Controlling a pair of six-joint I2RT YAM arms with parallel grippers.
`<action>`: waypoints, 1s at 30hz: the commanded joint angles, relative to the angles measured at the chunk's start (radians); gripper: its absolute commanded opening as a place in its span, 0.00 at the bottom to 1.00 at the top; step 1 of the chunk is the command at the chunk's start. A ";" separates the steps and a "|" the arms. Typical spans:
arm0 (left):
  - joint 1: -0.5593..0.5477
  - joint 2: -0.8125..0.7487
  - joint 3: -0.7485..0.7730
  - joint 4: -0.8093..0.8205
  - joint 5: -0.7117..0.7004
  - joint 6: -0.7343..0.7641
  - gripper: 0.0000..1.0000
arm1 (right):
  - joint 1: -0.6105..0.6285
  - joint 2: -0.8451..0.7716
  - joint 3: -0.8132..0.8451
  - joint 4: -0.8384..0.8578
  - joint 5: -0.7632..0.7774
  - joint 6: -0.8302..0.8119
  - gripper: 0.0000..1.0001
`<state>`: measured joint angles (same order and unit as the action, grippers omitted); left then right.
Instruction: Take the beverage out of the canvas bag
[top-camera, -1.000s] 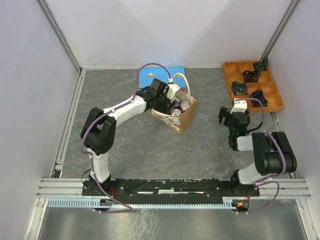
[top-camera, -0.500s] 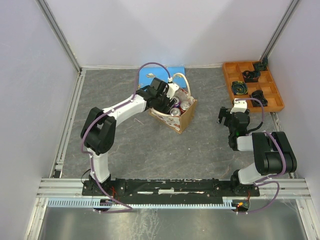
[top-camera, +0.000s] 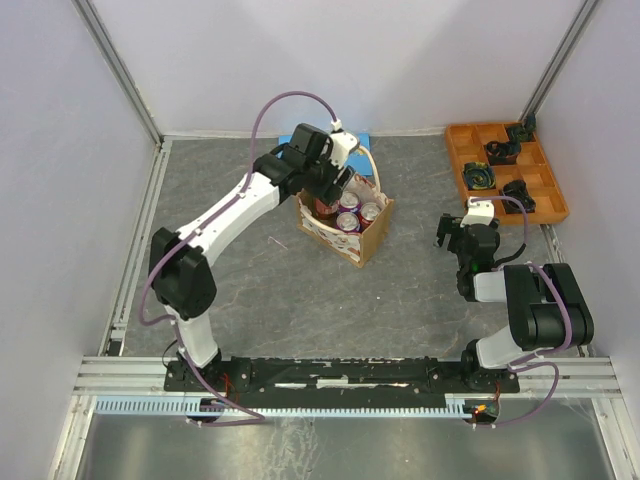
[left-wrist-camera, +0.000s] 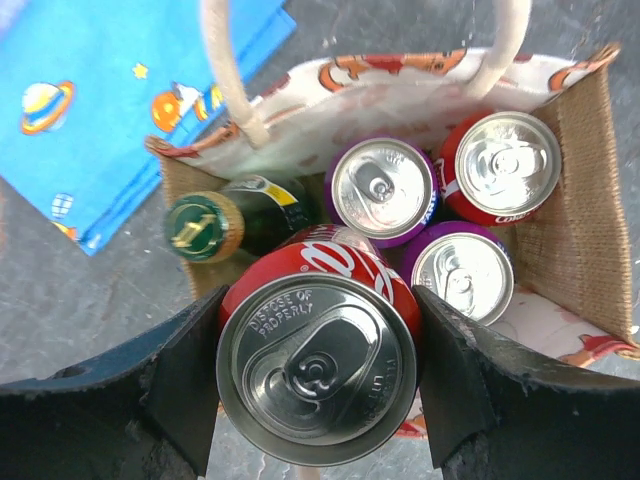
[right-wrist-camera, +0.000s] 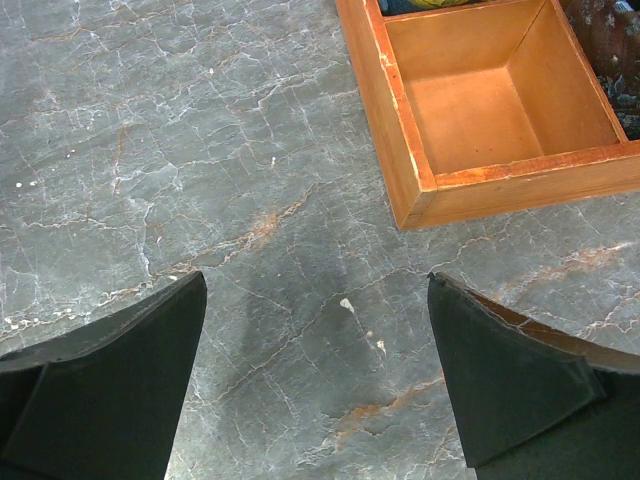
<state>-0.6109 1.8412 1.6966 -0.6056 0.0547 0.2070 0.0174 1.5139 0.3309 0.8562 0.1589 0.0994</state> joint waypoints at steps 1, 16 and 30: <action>0.003 -0.126 0.081 0.054 -0.039 -0.003 0.03 | 0.000 -0.003 0.022 0.033 -0.004 -0.011 0.99; 0.006 -0.332 0.018 0.056 -0.424 0.030 0.03 | 0.000 -0.003 0.022 0.033 -0.004 -0.011 0.99; 0.243 -0.466 -0.331 0.287 -0.360 -0.173 0.03 | 0.000 -0.004 0.022 0.033 -0.004 -0.012 0.99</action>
<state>-0.4263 1.4445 1.4452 -0.5198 -0.3443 0.1364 0.0174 1.5139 0.3309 0.8566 0.1585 0.0994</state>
